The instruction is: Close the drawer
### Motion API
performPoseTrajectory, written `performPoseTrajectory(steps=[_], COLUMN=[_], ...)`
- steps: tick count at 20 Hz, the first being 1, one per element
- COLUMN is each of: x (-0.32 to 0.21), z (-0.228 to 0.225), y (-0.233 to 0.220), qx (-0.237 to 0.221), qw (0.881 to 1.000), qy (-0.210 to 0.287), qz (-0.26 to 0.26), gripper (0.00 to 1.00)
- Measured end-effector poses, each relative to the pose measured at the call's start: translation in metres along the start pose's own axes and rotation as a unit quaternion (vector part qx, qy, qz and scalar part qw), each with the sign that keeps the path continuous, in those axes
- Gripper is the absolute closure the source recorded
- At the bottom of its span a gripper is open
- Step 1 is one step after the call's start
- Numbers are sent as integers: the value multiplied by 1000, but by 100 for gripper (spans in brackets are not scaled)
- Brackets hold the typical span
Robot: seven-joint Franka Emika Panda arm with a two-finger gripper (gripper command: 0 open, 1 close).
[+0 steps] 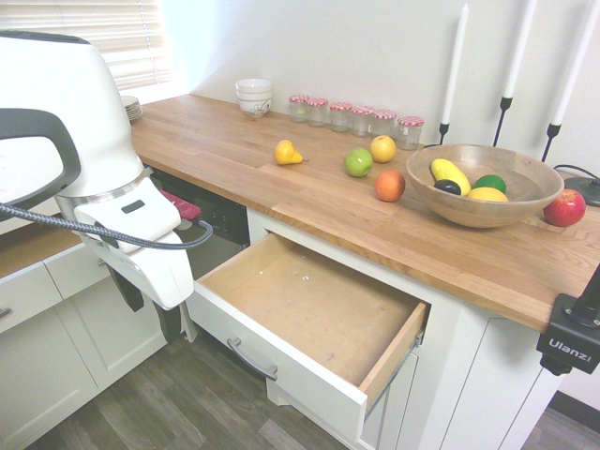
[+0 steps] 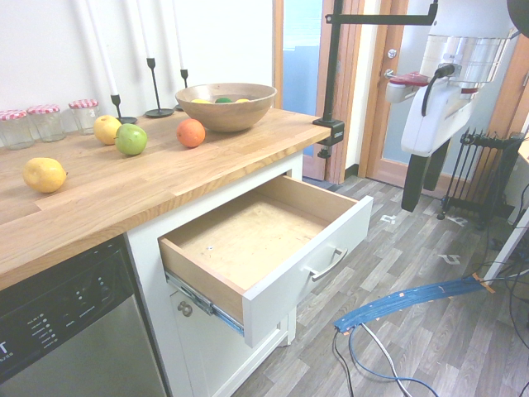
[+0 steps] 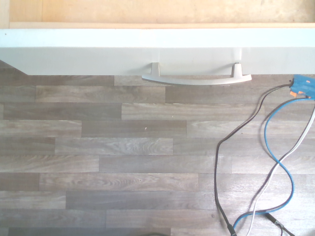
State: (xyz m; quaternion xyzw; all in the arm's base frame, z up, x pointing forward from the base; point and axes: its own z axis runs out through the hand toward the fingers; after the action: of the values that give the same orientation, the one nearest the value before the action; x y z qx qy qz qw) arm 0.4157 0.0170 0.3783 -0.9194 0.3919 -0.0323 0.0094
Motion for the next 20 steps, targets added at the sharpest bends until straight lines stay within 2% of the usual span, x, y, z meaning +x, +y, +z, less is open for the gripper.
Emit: performPoseTrajectory(steps=[4, 8, 20], x=[0, 3, 15], z=[4, 28, 161], y=[-1, -1, 11], qx=[2, -3, -44], qw=[1000, 1000, 998], qy=[-2, -9, -31], qz=[2, 4, 10], gripper=[0, 0, 0])
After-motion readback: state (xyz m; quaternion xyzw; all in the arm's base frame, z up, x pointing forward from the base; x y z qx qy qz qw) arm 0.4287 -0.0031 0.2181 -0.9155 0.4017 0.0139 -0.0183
